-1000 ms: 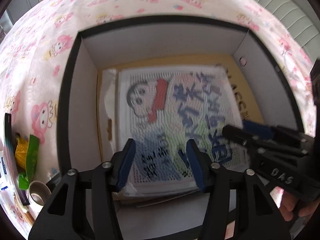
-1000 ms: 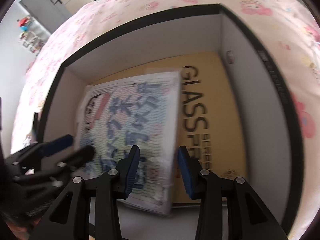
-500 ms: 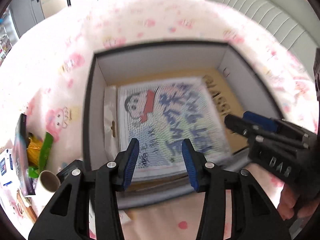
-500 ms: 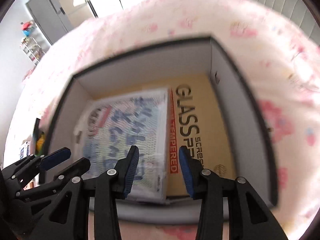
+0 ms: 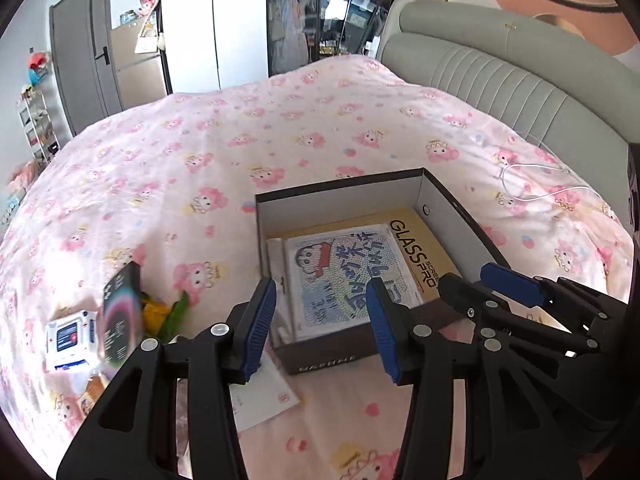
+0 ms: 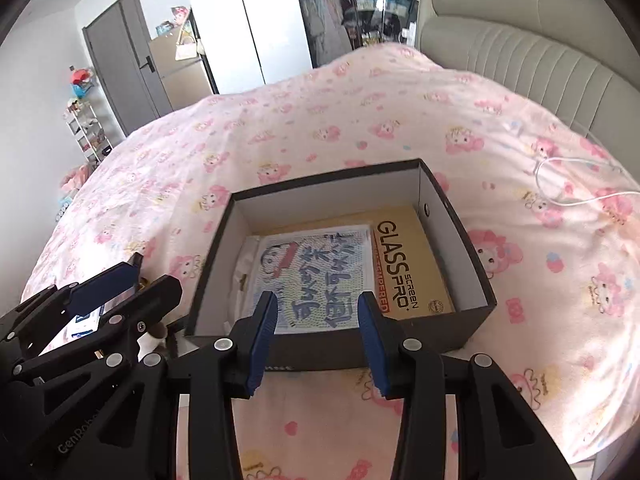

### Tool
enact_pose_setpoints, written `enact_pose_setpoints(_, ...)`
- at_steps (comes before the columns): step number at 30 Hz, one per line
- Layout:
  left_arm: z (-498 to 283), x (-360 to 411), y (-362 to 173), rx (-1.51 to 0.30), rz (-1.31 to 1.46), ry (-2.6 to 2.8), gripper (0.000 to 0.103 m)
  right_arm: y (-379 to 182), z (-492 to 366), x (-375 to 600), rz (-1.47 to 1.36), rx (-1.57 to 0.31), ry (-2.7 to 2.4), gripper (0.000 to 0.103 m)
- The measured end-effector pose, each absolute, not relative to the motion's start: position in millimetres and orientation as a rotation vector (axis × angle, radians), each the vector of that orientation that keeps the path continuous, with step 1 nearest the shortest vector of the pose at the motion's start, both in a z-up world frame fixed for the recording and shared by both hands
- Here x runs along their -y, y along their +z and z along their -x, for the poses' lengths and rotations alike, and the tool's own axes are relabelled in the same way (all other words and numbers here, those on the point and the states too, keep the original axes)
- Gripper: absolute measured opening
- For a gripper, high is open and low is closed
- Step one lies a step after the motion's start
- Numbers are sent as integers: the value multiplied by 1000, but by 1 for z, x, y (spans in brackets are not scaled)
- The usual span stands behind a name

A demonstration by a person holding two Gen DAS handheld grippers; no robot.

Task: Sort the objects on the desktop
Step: 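Withdraw the right gripper and move it toward the brown tube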

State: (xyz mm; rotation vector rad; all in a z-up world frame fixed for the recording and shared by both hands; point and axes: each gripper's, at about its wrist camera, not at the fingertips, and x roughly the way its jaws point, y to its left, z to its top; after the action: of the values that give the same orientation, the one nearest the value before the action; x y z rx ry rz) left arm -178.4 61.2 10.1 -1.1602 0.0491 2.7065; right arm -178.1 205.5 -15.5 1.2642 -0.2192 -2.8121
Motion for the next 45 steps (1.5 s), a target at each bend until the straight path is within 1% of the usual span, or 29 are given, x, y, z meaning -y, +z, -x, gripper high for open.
enact_pose_setpoints(4, 149, -40, 19, -25, 1156, 2731, 50, -5, 146, -187, -1231, 187, -2794, 38)
enact_pose_setpoints(7, 120, -29, 24, -52, 1151, 2757, 50, 0, 124, -172, -1210, 167, -2773, 38)
enact_pose_setpoints(13, 74, -17, 22, -56, 1142, 2779, 54, -2, 72, -159, -1170, 217, -2779, 38)
enact_pose_setpoints(15, 61, -17, 21, -71, 1136, 2798, 54, -3, 60, -155, -1171, 213, -2781, 38)
enact_pose_setpoints(17, 53, -13, 20, -48, 1135, 2815, 54, -3, 51, -152, -1162, 197, -2780, 38)
enact_pose_setpoints(20, 43, -3, 18, 7, 1145, 2838, 55, 0, 47, -144, -1134, 172, -2767, 38)
enact_pose_setpoints(30, 18, 30, -3, 76, 1178, 2892, 56, -14, 40, -108, -1128, 82, -2682, 38)
enact_pose_setpoints(34, 13, 41, -14, 43, 1160, 2920, 56, -27, 42, -93, -1148, 62, -2631, 38)
enact_pose_setpoints(36, 15, 50, -21, 82, 1180, 2907, 56, -34, 46, -87, -1157, 58, -2608, 38)
enact_pose_setpoints(39, 19, 66, -35, 154, 1217, 2892, 60, -44, 52, -78, -1173, 50, -2576, 38)
enact_pose_setpoints(45, 31, 90, -62, 252, 1282, 2886, 61, -65, 69, -60, -1209, 29, -2513, 38)
